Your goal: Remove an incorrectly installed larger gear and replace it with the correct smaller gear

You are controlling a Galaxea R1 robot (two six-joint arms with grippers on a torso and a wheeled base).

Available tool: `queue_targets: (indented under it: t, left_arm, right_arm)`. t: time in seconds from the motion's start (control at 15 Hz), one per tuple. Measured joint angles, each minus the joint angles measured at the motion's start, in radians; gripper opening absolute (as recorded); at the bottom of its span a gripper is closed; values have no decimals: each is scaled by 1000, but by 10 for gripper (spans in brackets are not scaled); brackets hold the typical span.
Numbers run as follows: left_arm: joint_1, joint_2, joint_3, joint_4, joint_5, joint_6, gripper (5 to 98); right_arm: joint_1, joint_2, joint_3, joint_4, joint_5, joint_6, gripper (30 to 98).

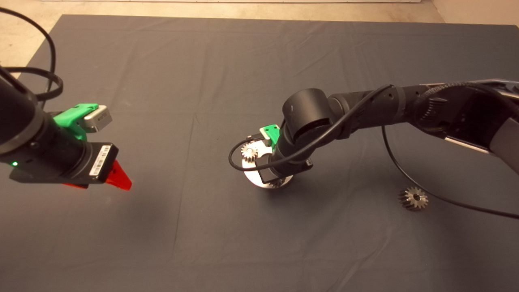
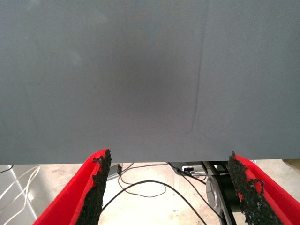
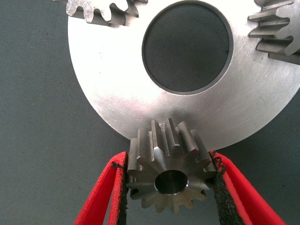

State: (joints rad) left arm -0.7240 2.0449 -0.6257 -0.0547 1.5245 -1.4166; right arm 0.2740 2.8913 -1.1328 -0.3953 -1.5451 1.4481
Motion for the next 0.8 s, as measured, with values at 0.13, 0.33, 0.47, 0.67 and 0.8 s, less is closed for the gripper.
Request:
queue_targets:
  t: [0.13,0.33,0.47,0.67,0.8]
  left_arm:
    - [0,0,0,0,0,0,635]
    - [0,-1,0,0,0,0,635]
    - [0,-1,0,0,0,0,635]
    - [0,-1,0,0,0,0,635]
    - [0,-1,0,0,0,0,635]
  right_arm:
    - [0,-2,0,0,3,0,386]
    - [1,-8,0,0,9,-4,394]
    - [1,-10,0,0,12,-9,411]
    - [1,-10,0,0,13,-11,416]
    - [0,-10,0,0,13,-13,441]
